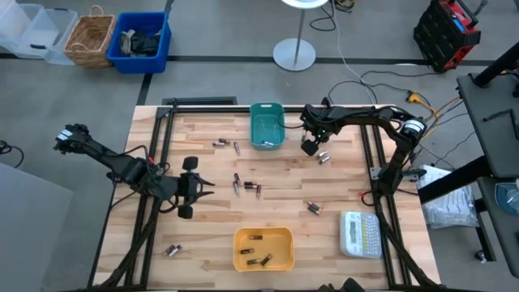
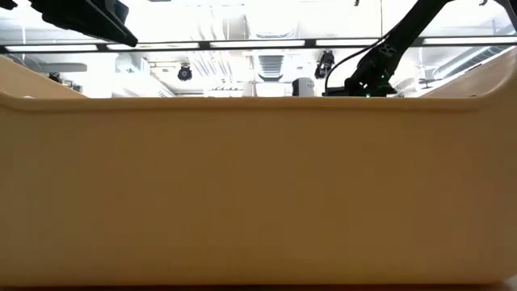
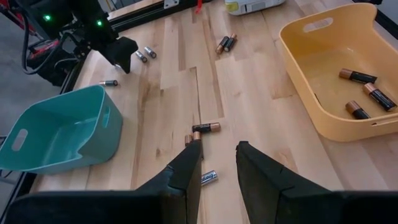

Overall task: Sort batteries
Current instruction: Put the silver battery into the light green bin

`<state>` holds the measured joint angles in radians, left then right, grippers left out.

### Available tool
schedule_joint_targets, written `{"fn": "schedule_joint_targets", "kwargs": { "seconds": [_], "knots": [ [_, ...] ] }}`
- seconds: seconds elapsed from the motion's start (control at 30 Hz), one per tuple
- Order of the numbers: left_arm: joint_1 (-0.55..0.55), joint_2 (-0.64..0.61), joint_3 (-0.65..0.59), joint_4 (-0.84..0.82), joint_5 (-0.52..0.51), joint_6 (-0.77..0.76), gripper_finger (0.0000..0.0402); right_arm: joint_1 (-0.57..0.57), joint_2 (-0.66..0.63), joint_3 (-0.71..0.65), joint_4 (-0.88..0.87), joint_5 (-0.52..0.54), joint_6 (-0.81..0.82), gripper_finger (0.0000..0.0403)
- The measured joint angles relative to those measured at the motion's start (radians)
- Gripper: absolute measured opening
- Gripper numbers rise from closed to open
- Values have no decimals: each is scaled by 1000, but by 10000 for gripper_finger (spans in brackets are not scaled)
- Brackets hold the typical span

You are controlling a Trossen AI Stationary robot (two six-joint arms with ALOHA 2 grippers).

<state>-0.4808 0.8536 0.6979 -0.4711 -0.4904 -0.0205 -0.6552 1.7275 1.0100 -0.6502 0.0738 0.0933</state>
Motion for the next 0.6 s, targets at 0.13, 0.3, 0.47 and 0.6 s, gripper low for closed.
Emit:
{"fn": "schedule_joint_targets", "kwargs": {
  "seconds": [0.13,0.3,0.47,0.6],
  "knots": [
    [0,0,0,-1,0,0,81,0,-2,0,1,-1,1,314],
    [0,0,0,0,0,0,81,0,-1,0,1,-1,3,303],
    [0,0,0,0,0,0,81,0,0,-1,1,-1,3,283],
    [0,0,0,0,0,0,81,1,0,-1,2,-3,3,262]
  ]
}}
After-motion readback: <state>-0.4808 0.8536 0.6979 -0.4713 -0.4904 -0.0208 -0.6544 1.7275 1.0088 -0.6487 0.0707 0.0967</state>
